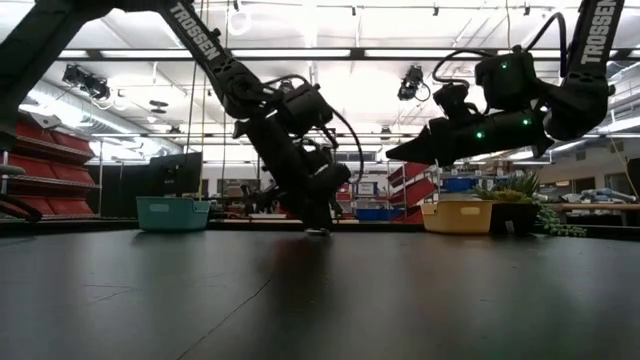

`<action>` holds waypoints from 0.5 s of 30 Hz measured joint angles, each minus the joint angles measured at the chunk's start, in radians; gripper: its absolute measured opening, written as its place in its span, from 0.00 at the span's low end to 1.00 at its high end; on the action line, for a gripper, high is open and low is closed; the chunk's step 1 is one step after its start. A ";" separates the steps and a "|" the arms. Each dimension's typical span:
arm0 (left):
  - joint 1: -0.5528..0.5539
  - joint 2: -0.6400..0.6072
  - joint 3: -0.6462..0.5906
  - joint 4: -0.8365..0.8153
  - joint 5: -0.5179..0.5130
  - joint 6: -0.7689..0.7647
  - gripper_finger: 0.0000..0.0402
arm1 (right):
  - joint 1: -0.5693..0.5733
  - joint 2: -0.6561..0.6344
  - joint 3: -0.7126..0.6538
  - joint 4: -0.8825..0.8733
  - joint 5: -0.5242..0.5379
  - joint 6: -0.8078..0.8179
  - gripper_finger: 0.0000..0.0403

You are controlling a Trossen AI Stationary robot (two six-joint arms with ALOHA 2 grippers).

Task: Sort batteries
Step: Put the silver battery into the blue bin

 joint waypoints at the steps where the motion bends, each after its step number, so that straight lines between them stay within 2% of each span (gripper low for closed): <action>1: 0.000 0.004 -0.001 -0.008 0.002 -0.009 0.35 | -0.002 0.000 0.000 -0.002 0.000 0.000 0.42; 9: -0.013 -0.006 -0.001 -0.040 -0.021 0.042 0.35 | -0.008 0.000 0.000 -0.020 -0.001 0.001 0.42; 12: -0.037 -0.065 0.011 -0.185 0.024 0.110 0.35 | -0.014 0.000 0.000 -0.053 -0.001 0.002 0.42; 15: -0.143 -0.166 0.015 -0.469 0.096 0.272 0.35 | -0.030 0.000 0.000 -0.100 -0.001 -0.002 0.42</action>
